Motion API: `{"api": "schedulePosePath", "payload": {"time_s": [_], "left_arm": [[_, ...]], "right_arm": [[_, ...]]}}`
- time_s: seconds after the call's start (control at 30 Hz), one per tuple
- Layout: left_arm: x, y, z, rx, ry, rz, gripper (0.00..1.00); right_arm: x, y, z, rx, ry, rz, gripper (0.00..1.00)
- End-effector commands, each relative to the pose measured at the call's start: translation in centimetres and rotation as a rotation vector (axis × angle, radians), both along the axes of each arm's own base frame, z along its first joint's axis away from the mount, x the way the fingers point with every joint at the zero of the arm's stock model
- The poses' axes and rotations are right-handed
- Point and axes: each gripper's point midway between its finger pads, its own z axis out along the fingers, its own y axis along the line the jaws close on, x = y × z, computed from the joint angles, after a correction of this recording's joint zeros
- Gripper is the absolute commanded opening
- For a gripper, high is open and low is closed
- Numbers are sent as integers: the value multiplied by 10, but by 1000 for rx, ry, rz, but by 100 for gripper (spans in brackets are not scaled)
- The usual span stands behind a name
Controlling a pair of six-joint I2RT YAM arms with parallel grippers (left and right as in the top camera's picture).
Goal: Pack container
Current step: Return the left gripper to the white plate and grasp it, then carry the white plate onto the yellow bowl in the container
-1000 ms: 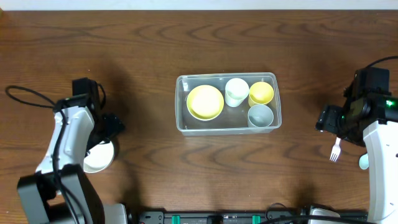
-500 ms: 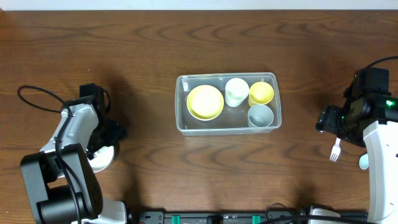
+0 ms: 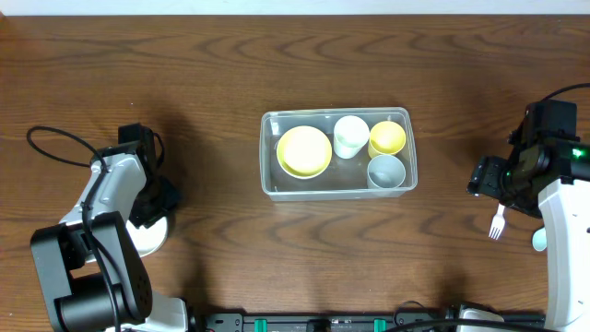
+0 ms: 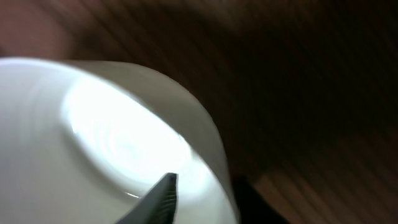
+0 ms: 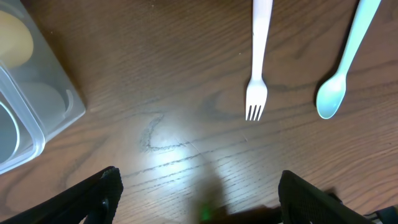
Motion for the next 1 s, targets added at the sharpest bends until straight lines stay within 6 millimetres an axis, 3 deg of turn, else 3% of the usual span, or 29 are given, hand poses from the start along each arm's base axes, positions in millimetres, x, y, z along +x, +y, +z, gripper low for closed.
{"api": "schedulePosePath", "payload": {"time_s": [0.0,0.13,0.27,0.57,0.8,0.97], "left_arm": [[-2,1,-1,3,10,8,23],[-2,1,-1,3,9,8,19],[-1,2,-1,3,6,8,6],[19,0,18,16,-53,-37,6],[59,-29,69,32,-166,-271,6],[93,-86,133,46,-309,-567,6]], "right_arm": [[0,-1,2,0,-4,8,82],[0,-1,2,0,-4,8,82],[0,-1,2,0,-4,8,82],[-1,-1,2,0,-3,8,82],[-1,-1,2,0,-4,8,82],[0,-1,2,0,-4,8,82]]}}
